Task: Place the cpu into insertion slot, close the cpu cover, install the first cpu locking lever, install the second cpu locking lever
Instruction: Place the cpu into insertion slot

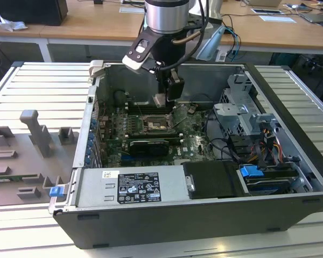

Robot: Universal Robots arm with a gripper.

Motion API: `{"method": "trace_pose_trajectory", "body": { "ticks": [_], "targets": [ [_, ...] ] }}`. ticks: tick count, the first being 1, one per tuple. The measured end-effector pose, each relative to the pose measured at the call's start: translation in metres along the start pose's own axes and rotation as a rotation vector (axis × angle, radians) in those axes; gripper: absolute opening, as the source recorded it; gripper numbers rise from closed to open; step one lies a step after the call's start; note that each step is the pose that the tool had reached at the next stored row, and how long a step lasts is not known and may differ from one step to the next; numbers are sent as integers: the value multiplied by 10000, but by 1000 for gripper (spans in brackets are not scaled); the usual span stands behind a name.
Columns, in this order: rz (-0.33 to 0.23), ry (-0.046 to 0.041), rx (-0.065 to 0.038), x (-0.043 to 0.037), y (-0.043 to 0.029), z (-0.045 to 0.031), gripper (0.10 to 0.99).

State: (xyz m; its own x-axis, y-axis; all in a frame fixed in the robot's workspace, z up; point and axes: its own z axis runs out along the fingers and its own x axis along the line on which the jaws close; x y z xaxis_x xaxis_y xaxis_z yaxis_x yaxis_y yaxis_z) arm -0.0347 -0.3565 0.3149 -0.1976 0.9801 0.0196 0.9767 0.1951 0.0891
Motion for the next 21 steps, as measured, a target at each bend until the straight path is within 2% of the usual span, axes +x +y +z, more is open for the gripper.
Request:
{"method": "trace_pose_trajectory", "body": {
  "ticks": [4,7,15,19,21],
  "targets": [
    [923,-83,-18,-1,-2,23,541],
    [1257,-112,-24,-1,-4,32,541],
    [1749,-155,-35,-1,-12,70,541],
    [1811,-163,-35,0,-28,183,541],
    [1817,-164,-35,0,-30,210,541]
  ]
}}
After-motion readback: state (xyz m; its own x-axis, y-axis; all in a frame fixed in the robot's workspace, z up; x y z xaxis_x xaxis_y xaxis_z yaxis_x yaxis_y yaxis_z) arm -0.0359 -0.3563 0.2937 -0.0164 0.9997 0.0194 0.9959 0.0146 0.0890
